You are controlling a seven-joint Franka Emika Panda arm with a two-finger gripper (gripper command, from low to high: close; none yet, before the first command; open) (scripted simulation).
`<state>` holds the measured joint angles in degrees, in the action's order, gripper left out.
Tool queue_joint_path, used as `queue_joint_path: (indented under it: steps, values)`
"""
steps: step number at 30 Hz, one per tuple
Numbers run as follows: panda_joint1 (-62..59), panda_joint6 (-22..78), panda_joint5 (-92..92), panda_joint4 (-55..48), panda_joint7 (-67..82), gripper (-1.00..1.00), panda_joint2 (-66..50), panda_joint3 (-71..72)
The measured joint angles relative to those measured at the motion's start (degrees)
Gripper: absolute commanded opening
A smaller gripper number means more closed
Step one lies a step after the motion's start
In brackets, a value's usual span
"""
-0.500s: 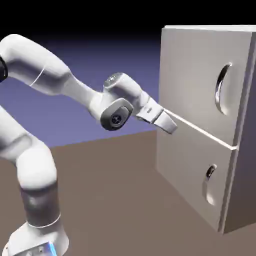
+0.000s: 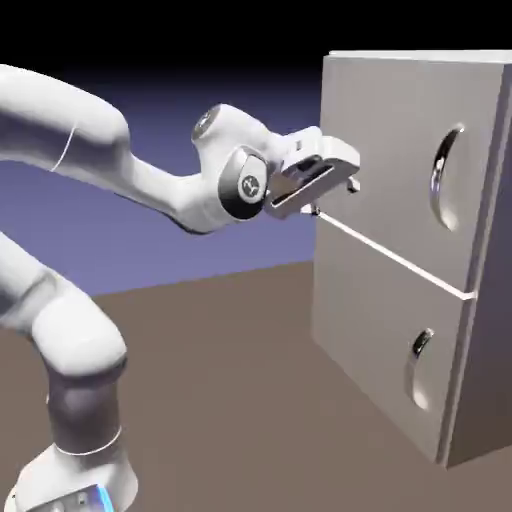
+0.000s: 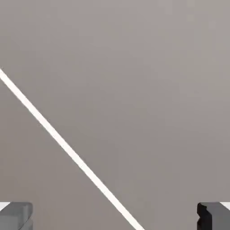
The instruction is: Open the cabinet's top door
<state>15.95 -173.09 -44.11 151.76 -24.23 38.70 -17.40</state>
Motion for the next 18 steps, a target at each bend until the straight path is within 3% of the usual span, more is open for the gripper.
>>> queue_joint_path:
  steps: [18]
  values:
    - [15.53, 0.94, -44.86, -9.40, 18.54, 0.00, 6.14, -17.69]
